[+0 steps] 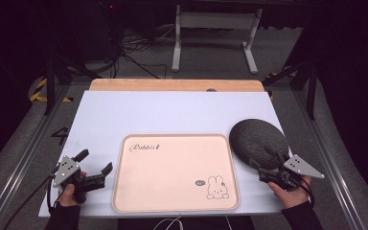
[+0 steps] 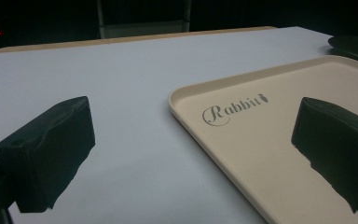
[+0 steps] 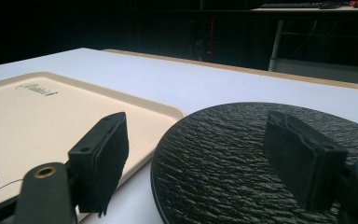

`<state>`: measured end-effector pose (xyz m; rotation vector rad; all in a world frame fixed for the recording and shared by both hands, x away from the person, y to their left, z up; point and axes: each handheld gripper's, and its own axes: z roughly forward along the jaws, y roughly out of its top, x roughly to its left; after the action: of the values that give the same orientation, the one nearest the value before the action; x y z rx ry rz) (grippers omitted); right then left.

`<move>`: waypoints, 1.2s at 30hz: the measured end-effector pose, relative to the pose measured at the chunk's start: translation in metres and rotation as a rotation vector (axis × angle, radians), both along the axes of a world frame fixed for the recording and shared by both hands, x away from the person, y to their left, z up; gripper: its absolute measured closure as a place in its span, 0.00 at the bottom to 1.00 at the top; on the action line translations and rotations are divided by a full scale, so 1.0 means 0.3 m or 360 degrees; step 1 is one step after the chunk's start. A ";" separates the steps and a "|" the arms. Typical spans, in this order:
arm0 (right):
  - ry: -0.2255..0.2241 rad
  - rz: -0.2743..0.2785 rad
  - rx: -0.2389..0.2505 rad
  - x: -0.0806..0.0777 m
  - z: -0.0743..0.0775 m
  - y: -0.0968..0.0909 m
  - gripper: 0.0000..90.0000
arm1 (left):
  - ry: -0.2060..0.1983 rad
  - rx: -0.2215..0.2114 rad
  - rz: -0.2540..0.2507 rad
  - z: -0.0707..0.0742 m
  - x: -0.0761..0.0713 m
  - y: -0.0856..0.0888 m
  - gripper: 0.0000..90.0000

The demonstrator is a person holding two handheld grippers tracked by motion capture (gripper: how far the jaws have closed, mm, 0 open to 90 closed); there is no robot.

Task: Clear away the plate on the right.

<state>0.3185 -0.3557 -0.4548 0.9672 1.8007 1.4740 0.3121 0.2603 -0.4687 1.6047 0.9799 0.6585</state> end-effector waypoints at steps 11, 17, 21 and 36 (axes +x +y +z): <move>-0.0051 -0.0011 -0.0050 -0.008 0.015 0.003 0.25 | 0.0006 -0.0009 0.0006 -0.001 0.000 0.001 0.00; -0.0096 -0.0028 -0.0074 -0.014 0.025 -0.001 0.25 | 0.0011 -0.0021 0.0020 -0.002 0.002 0.005 0.00; -0.0101 -0.0044 -0.0060 -0.017 0.028 -0.008 0.24 | 0.0017 -0.0018 0.0015 -0.003 0.006 0.004 0.00; -0.0178 -0.0050 -0.0275 -0.023 0.050 0.010 0.23 | 0.0033 -0.0019 0.0008 -0.004 0.022 0.003 0.00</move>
<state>0.3115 -0.3528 -0.4397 0.8076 1.7903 1.3032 0.3186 0.2613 -0.4698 1.6022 1.0013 0.6396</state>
